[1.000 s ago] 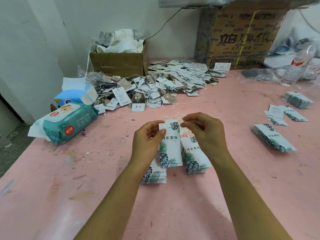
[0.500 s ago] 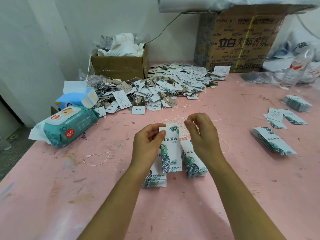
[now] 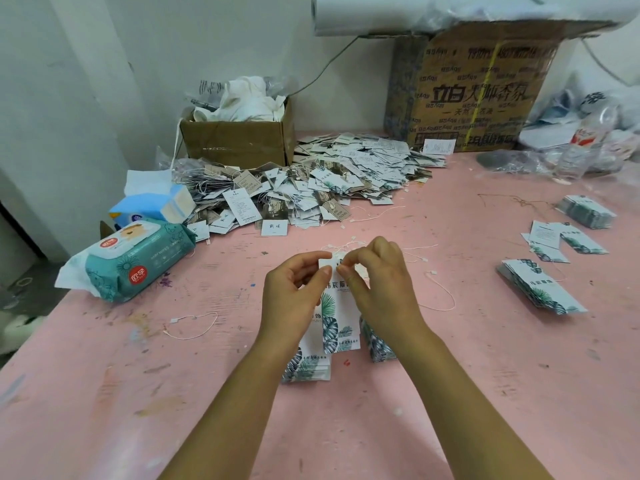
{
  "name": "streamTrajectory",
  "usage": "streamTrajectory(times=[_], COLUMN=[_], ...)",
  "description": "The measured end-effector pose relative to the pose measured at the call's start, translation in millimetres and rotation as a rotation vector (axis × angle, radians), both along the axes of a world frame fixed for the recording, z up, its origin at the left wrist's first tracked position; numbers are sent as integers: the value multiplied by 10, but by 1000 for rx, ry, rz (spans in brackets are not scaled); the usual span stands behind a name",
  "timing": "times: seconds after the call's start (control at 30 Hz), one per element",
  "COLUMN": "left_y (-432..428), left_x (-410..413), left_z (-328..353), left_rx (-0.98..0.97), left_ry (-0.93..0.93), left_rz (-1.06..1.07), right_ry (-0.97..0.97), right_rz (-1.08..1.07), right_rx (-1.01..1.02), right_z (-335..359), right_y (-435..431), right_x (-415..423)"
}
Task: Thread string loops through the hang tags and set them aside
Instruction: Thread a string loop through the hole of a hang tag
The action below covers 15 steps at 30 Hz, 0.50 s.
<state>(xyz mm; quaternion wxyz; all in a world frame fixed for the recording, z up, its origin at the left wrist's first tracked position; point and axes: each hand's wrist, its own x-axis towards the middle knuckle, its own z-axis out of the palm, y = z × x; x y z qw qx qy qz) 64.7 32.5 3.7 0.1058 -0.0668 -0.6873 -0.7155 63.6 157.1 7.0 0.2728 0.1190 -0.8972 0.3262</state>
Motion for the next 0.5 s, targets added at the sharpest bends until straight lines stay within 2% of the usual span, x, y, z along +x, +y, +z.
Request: streamTrajectory(times=[0.5], left_y=[-17], left_x=[26], left_z=[21], left_rx=[-29], left_ry=[27], left_rz=[-7], right_ry=[-23], right_rz=[-37], right_rx=[-24], right_z=[13], right_y=[-29], right_x=[19])
